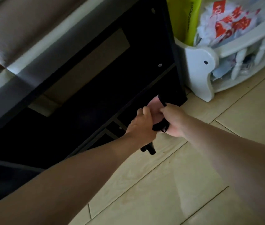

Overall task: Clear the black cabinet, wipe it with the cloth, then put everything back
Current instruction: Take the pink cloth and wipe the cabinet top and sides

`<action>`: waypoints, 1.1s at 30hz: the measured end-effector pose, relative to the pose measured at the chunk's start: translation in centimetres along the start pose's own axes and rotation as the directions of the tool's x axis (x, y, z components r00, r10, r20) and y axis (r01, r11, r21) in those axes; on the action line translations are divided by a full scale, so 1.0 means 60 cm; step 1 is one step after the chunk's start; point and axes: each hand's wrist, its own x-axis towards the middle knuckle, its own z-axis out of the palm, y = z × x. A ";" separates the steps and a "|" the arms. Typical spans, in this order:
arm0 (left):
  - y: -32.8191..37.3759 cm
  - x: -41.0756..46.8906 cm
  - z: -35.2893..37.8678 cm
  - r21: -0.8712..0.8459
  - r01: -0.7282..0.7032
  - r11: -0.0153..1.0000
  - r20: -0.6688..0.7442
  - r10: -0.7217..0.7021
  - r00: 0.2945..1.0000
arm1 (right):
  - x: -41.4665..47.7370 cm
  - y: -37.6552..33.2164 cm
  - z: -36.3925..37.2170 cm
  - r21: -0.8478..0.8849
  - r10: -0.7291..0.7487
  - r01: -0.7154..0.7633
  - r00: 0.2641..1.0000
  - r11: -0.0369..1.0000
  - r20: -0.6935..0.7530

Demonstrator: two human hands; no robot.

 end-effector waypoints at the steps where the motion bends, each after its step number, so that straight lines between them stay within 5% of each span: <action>1: -0.005 0.009 0.007 -0.005 -0.002 1.000 0.017 0.002 1.000 | 0.007 -0.001 -0.002 0.012 0.001 -0.002 1.000 1.000 0.013; 6: -0.011 0.054 0.034 0.167 -0.079 0.983 0.057 0.070 0.996 | 0.048 -0.013 -0.009 -0.085 -0.050 0.050 0.999 0.995 0.002; 10: -0.006 0.096 0.034 0.367 -0.101 0.925 0.052 0.088 0.995 | 0.084 -0.019 -0.006 0.031 -0.067 0.065 0.997 0.997 0.039; 17: -0.015 0.157 0.038 0.721 -0.175 0.671 0.098 0.151 0.984 | 0.146 -0.024 0.002 0.090 -0.045 0.045 0.999 0.995 -0.004; 21: -0.011 0.151 0.098 0.515 -0.012 0.857 0.227 -0.124 0.966 | 0.169 -0.001 -0.005 -0.221 -0.091 0.051 0.980 0.974 -0.175; 24: -0.013 0.139 0.138 0.289 0.145 0.946 0.325 -0.240 0.915 | 0.166 0.006 -0.026 -0.200 -0.048 0.007 0.978 0.980 -0.201; 30: 0.007 0.146 0.158 0.154 0.341 0.927 0.388 -0.375 0.842 | 0.158 0.000 -0.044 -0.359 -0.099 0.062 0.991 0.931 -0.086; 33: 0.008 0.167 0.155 0.123 0.424 0.897 0.391 -0.436 0.811 | 0.161 0.008 -0.056 -0.655 -0.282 0.181 0.958 0.734 -0.052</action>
